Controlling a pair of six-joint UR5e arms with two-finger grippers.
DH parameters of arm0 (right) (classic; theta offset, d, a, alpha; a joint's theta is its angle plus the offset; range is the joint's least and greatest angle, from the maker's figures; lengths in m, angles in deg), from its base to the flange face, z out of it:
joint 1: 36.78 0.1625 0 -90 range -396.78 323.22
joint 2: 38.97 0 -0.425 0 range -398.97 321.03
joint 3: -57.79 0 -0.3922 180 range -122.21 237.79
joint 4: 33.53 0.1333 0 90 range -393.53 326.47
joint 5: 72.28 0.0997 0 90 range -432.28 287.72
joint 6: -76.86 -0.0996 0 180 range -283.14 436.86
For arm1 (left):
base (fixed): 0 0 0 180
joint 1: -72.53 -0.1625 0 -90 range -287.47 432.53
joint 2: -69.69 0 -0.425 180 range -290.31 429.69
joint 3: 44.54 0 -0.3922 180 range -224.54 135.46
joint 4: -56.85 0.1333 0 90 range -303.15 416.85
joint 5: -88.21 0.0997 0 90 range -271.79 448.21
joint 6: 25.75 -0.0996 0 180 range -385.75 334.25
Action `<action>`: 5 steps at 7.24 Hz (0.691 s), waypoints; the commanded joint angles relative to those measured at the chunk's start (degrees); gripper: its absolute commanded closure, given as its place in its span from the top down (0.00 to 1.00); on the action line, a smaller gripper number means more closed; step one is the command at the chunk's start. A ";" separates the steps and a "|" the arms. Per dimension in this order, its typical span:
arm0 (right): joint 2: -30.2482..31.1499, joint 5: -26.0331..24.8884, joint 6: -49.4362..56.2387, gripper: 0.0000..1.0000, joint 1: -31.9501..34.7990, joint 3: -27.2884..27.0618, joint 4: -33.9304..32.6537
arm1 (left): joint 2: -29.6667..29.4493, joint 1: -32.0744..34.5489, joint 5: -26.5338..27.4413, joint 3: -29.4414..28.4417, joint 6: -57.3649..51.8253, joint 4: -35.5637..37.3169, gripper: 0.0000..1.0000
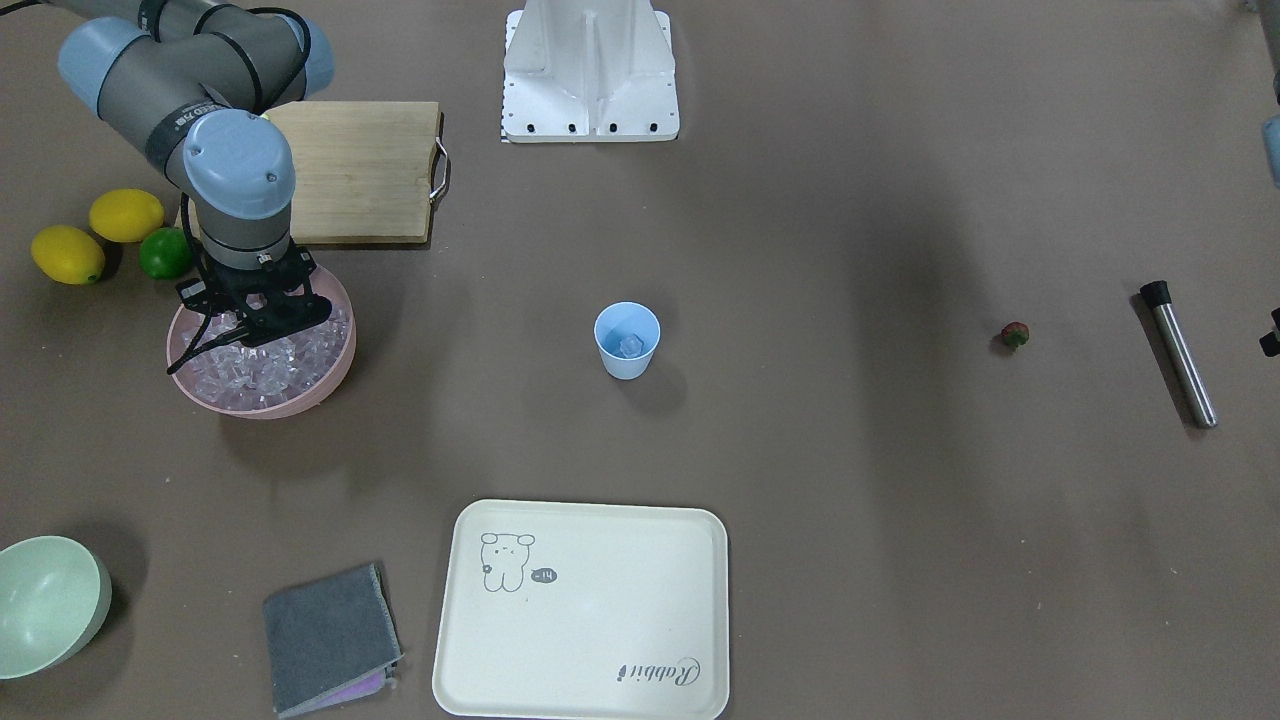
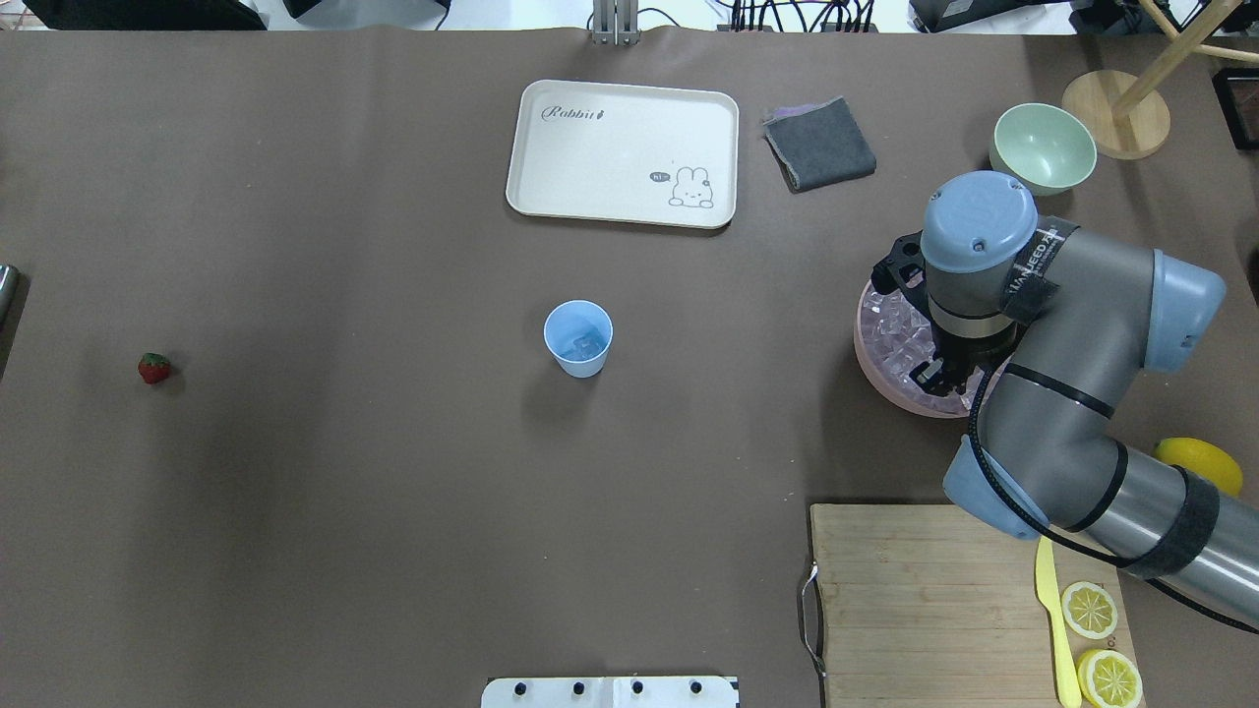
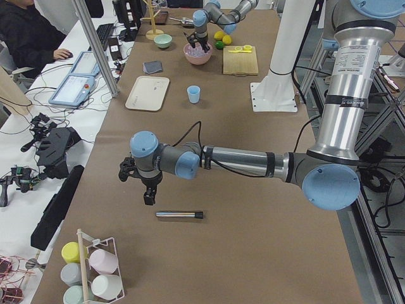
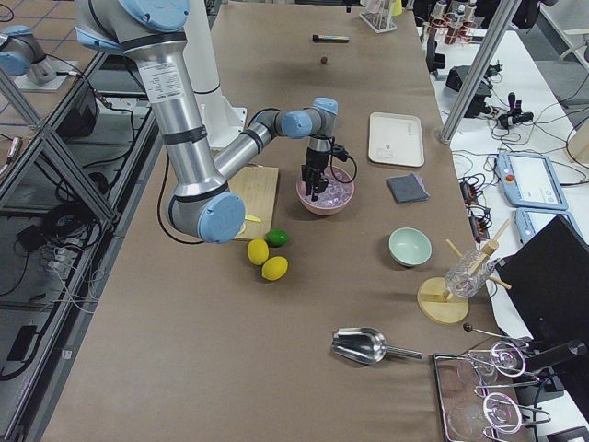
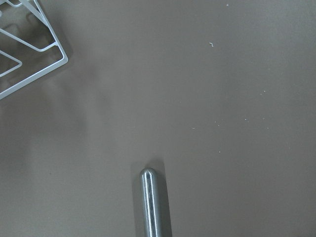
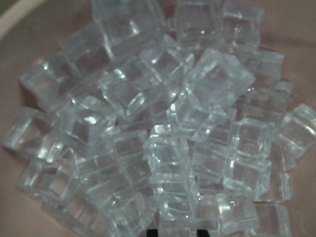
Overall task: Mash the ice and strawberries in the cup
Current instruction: 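Close the right gripper on a clear ice cube in the bowl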
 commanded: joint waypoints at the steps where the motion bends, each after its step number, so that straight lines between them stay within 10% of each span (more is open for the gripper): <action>1: 0.01 0.09 -0.07 0.18 0.06 0.01 0.01 | 0.00 0.00 0.00 0.10 -0.02 0.00 0.98; 5: -0.69 0.88 0.02 0.17 2.25 -1.30 -0.26 | 0.09 0.00 0.00 0.10 0.07 0.00 0.98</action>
